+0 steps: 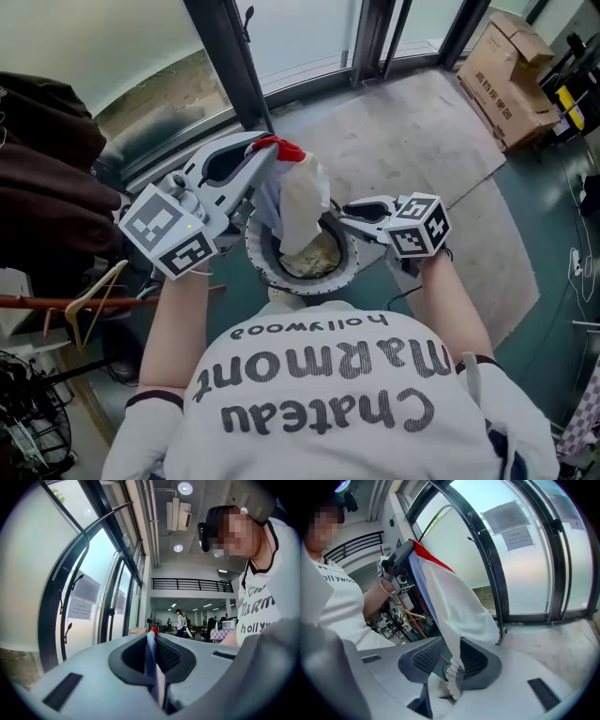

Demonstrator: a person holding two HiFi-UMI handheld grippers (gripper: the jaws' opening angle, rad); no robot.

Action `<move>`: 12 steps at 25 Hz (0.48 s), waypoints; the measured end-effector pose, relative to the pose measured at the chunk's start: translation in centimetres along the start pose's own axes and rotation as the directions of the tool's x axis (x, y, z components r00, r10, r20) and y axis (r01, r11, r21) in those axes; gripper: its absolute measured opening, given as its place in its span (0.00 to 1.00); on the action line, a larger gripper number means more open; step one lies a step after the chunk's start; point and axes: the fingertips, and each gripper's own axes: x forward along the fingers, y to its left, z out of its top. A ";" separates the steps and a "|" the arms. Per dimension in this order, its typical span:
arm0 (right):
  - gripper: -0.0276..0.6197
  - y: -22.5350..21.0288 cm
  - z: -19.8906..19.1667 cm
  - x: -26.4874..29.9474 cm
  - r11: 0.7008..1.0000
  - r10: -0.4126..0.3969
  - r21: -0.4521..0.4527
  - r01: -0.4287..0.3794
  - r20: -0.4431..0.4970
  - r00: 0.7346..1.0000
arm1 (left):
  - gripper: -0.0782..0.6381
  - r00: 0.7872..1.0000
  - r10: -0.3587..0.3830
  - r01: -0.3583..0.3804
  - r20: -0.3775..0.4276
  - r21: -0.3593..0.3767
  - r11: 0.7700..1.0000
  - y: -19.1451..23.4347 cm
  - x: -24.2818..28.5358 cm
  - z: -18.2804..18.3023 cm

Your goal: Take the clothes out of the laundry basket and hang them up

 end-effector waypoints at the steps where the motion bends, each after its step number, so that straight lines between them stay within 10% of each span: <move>1: 0.28 -0.7 -0.1 -1.0 1.000 -0.007 0.007 0.007 -0.006 1.000 | 0.13 1.000 -0.003 0.003 0.010 -0.003 1.000 -0.5 0.0 0.4; 12: 0.32 -3.9 6.3 -3.1 0.985 -0.049 -0.163 0.053 0.027 0.998 | 0.13 0.986 -0.164 0.162 -0.013 -0.102 0.982 -4.7 0.3 -0.7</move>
